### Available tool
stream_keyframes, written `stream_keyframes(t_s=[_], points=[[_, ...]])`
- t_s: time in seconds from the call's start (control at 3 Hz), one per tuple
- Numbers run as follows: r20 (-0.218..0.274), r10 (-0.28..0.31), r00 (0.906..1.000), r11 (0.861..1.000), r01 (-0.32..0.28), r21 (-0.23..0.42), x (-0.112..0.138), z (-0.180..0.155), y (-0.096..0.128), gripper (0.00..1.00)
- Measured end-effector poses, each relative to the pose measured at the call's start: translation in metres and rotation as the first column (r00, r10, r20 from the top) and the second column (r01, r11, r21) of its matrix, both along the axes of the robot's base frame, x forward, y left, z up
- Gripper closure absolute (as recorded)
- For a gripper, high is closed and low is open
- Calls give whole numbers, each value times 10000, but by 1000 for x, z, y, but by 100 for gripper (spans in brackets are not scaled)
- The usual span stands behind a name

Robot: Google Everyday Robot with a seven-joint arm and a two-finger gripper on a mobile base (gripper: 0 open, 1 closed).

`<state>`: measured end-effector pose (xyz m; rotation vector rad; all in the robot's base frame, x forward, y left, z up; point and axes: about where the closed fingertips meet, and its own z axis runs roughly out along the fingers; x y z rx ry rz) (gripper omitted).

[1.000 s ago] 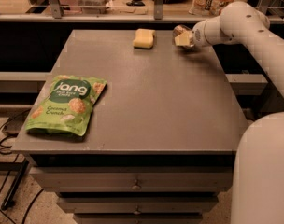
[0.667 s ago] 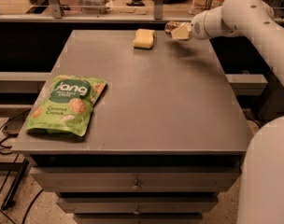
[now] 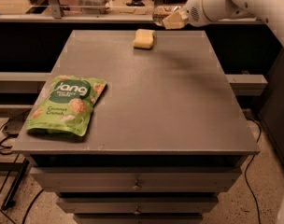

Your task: Move orange can near green rice chip bag

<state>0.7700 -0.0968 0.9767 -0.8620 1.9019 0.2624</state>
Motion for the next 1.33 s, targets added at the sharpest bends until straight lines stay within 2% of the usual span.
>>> stream_keyframes(t_s=[0.33,0.67,1.0,1.33], points=[[139,178,9997,9998,-176,-127,-6,9,5,100],[-68,902,9959,9959,-902,57,-18,0,28,100],[-360,2273,9732,9734,-2259,389,-48,-15,74,100],[-709,3277,9421,9437,-3227,733,-76,-35,112,100]])
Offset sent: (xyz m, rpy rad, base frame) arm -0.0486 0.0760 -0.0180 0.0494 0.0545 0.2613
